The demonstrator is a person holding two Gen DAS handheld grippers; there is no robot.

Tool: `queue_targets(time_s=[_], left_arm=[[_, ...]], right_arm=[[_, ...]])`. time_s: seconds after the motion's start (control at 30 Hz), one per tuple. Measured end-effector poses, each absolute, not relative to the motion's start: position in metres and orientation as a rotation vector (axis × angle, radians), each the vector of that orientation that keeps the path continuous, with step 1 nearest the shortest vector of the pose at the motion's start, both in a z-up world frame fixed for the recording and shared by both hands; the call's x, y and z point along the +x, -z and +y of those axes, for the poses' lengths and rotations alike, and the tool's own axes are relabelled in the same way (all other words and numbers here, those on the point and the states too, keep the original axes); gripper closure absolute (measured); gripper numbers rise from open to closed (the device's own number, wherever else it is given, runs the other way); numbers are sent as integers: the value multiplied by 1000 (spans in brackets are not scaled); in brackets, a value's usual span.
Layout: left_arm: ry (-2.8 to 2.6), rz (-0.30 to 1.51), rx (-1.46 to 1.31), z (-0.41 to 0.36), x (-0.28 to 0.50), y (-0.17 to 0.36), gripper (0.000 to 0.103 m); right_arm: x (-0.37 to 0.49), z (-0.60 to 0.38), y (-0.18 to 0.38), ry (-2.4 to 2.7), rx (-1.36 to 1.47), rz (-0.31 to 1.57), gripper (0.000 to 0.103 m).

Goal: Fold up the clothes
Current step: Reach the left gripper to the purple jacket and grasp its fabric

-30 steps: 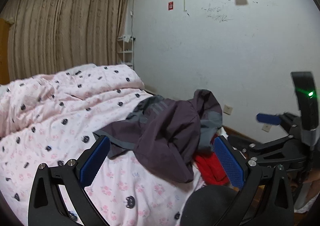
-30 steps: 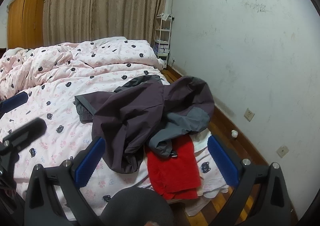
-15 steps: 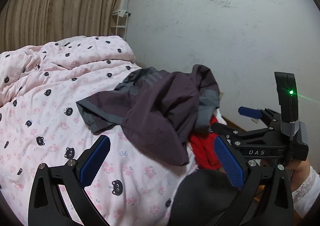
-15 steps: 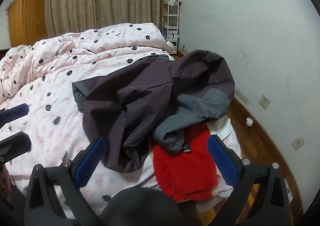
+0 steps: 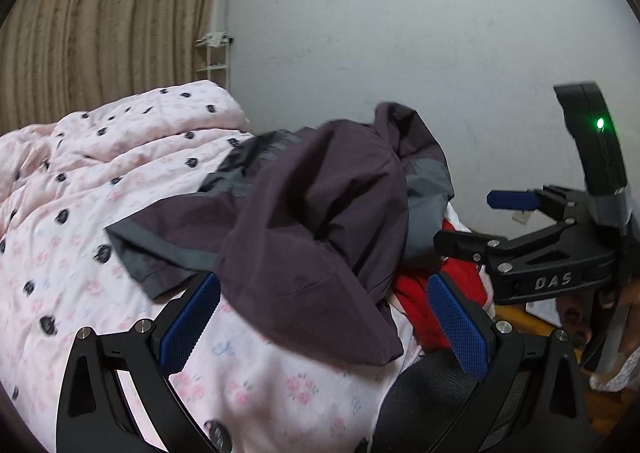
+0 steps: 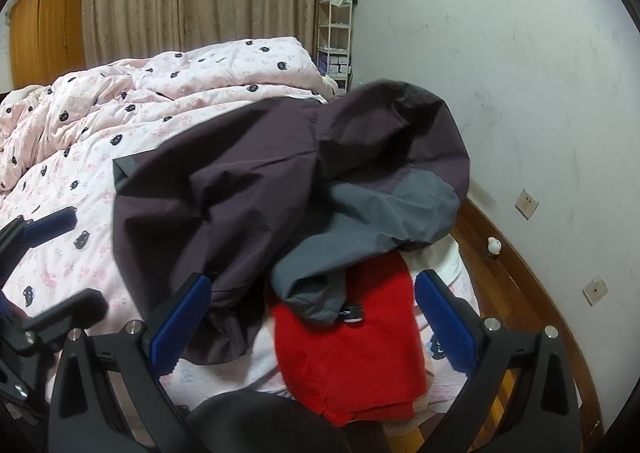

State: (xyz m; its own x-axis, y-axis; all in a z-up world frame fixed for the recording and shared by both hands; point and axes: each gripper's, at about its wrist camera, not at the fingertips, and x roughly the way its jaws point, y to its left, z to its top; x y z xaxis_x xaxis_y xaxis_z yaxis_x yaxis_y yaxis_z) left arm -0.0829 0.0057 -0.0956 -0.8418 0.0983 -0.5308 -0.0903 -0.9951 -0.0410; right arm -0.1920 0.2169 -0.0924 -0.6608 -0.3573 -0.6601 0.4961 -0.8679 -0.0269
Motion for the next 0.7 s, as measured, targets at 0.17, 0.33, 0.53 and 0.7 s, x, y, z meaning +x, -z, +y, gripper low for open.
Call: queue_targets(time_s=[0.17,0.33,0.53,0.7], left_arm=[[-2866,-22,-912,12,-106,109,35],[-2847,-49,-965,9,-118,119,58],[-2847,-108,-1006,-2,-123,125,86],[-2861,-124,-1016,-7,-119,124,97]], right_arm=[[-210,231,101,2494,968,252,0],[-220,237,108,2494,985,238,0],[-225,237,113,2482,991,228,0],[-222,234,112,2474,984,233,0]])
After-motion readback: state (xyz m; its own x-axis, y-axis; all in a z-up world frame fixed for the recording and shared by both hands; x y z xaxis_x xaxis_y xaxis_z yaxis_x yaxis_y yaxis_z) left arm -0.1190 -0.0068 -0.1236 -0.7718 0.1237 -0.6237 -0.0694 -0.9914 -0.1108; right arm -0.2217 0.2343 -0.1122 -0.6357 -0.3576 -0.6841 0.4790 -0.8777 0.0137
